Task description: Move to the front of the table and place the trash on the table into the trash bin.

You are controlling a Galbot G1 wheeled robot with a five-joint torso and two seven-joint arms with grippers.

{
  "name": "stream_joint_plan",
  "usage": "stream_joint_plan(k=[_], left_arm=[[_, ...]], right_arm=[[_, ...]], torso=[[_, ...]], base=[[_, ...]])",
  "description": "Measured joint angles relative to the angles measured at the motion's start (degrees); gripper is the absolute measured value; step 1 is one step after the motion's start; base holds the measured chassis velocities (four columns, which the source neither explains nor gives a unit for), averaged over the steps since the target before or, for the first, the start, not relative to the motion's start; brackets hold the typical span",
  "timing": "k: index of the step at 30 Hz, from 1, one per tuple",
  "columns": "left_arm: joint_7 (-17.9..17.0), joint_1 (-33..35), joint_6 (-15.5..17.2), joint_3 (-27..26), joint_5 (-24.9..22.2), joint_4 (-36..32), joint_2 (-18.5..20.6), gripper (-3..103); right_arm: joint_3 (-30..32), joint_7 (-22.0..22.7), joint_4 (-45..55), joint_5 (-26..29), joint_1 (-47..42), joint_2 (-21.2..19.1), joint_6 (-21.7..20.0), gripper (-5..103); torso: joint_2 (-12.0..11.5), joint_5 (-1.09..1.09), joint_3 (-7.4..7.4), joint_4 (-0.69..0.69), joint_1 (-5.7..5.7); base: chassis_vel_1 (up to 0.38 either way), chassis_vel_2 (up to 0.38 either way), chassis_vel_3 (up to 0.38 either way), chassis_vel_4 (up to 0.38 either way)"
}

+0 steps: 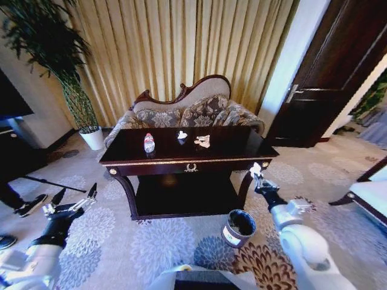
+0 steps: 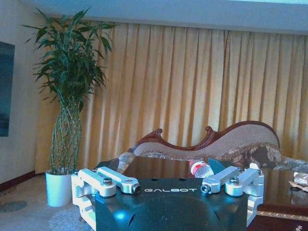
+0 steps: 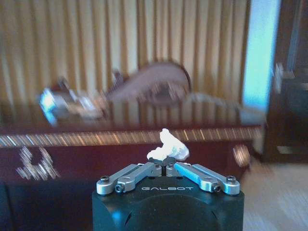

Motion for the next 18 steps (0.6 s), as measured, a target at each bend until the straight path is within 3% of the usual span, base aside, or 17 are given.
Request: stream_joint_plan(k=[9, 18], left_arm=[[0.3, 0.0, -0.7, 0.3, 0.2, 0.0, -0.5, 100], [0.5, 0.1, -1.0, 0.3, 0.4, 0.0, -0.7, 100]], right_arm=[[-1.5, 0.1, -29.2, -4.1, 9.2, -0.5, 1.7, 0], [-3.2, 2.2, -47.8, -10.6, 17.2, 1.9, 5.4, 0]], torso=[[-0.1, 0.0, 0.06, 0.0, 0.13], [0.0, 0.0, 0.02, 0.0, 0.03]], base=[[-0.032, 0.027, 0.025, -0.029], [0.0, 0.0, 0.0, 0.0]])
